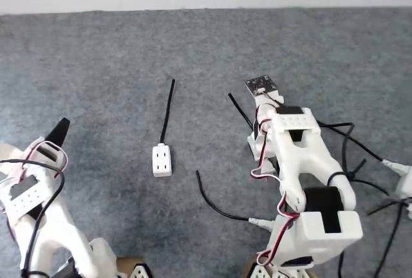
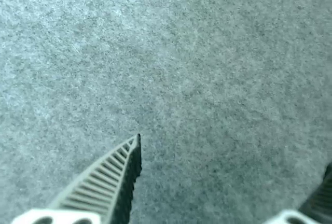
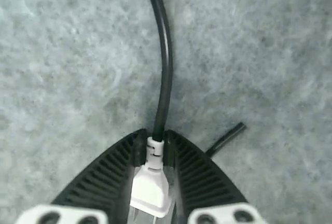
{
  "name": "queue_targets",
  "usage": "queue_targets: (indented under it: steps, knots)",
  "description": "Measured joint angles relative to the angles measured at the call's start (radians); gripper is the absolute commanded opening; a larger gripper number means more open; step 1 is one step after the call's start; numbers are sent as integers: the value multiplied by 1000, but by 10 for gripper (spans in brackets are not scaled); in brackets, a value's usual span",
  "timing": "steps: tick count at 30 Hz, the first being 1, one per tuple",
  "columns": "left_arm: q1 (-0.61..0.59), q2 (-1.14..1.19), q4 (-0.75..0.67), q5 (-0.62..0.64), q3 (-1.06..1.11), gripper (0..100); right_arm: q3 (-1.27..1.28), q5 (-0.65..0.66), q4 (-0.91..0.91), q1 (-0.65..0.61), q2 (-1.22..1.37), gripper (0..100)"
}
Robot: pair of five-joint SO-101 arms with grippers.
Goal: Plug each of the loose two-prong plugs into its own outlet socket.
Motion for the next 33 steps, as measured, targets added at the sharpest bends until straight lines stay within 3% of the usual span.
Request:
queue_targets:
  steps: [10, 17, 23, 27, 33]
  knots:
    - [38, 0, 18, -17, 0, 488, -104, -149, 296, -201, -245, 9]
    - [190, 0, 133, -212, 0, 478, -104, -170, 440, -400, -532, 8]
    - [302, 0, 187, -287, 0, 270, -157, 31, 560, -532, -683, 8]
    - [405, 0, 219, -387, 0, 154, -226, 60, 588, -545, -707, 8]
    - [542, 0, 319, -660, 0, 126, -236, 66, 543, -548, -707, 8]
